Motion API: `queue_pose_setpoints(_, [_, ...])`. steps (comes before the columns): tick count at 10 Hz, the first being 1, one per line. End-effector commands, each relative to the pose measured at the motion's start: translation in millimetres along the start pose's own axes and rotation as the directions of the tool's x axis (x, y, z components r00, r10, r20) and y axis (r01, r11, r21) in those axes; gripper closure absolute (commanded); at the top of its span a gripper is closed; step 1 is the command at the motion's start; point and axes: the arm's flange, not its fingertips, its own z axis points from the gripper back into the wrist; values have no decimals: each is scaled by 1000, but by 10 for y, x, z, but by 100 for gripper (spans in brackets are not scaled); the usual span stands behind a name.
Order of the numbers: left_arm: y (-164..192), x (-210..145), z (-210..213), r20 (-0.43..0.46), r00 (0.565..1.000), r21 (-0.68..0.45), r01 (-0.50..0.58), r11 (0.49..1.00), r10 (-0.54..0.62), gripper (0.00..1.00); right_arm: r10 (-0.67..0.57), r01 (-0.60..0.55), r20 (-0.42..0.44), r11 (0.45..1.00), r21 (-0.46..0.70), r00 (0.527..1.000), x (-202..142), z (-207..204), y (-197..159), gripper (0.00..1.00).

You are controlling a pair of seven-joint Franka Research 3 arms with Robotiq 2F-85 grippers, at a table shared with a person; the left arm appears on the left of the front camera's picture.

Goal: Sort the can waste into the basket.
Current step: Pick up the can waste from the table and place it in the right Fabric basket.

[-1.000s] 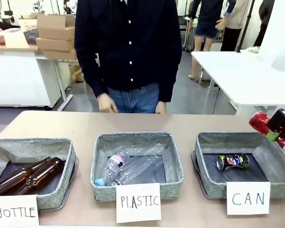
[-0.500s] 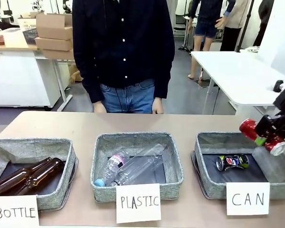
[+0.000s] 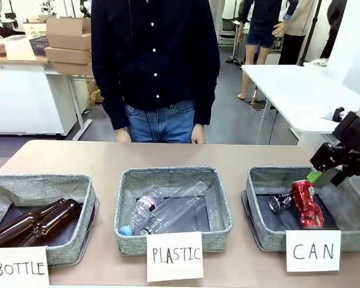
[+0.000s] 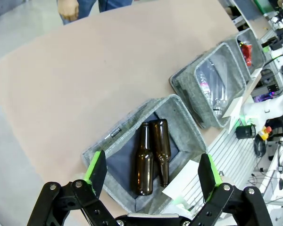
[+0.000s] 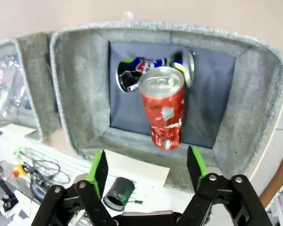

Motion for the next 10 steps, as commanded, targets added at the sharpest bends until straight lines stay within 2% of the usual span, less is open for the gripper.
queue_pose_setpoints(1, [-17,-19,-12,-2,1000,12,9,1000,-9,0,12,-14,28,998,68,1000,-5,41,-35,0])
queue_pose_setpoints(4, [-17,-19,-12,-2,1000,12,9,1000,-9,0,-1,-2,31,993,115,1000,-8,50,-32,0])
queue_pose_setpoints(5, [-17,-19,-12,-2,1000,12,9,1000,-9,0,8,-16,38,981,196,999,-12,85,-29,0])
queue_pose_setpoints(6, [-17,-19,-12,-2,1000,12,9,1000,-9,0,62,-78,52,908,412,997,-26,170,7,0])
queue_pose_setpoints(7, [-17,-19,-12,-2,1000,12,9,1000,-9,0,86,-125,91,740,660,992,-39,300,13,0])
queue_pose_setpoints(8, [-17,-19,-12,-2,1000,12,9,1000,-9,0,64,-118,100,527,841,993,-31,425,-7,0])
queue_pose_setpoints(9, [-17,-19,-12,-2,1000,12,9,1000,-9,0,40,-80,70,410,908,997,-20,482,-17,0])
queue_pose_setpoints(10, [-17,-19,-12,-2,1000,12,9,1000,-9,0,19,-77,76,382,921,997,4,488,-22,0])
